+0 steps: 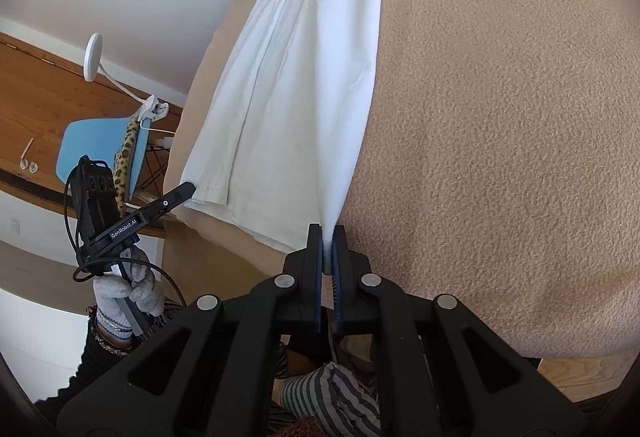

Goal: Fold small clothes

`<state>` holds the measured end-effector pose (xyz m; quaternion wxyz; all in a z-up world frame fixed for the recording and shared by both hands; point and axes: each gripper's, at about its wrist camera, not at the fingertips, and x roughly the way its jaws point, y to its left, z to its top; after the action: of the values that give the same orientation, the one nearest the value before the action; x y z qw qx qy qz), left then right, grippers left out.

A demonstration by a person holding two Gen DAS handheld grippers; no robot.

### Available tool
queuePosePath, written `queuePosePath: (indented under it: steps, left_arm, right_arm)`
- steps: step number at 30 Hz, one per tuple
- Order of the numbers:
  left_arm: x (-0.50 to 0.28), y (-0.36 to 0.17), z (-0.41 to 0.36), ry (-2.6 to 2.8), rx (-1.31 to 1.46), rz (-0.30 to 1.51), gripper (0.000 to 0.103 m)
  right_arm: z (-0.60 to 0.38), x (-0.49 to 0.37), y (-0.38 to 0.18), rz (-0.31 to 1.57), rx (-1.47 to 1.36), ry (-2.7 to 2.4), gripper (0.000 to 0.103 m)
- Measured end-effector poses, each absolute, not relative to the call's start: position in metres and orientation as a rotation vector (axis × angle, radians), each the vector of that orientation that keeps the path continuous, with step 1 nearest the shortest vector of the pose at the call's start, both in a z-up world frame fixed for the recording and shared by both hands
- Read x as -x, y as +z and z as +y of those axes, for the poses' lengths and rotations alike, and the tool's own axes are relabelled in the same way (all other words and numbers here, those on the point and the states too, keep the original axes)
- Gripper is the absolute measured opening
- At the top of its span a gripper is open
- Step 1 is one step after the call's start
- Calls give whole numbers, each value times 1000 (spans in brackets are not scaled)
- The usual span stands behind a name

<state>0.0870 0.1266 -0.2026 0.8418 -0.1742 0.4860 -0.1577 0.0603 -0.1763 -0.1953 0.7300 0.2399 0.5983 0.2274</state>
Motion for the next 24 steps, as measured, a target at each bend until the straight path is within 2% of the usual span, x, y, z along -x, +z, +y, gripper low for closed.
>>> queuePosePath:
  steps: [11, 24]
  left_arm:
    - [-98, -180, 126, -355, 433, 997, 1]
    - [-171, -157, 121, -353, 469, 936, 1]
  right_arm:
    - [-186, -66, -190, 1286, -651, 540, 6]
    - [-193, -120, -167, 1202, -703, 523, 6]
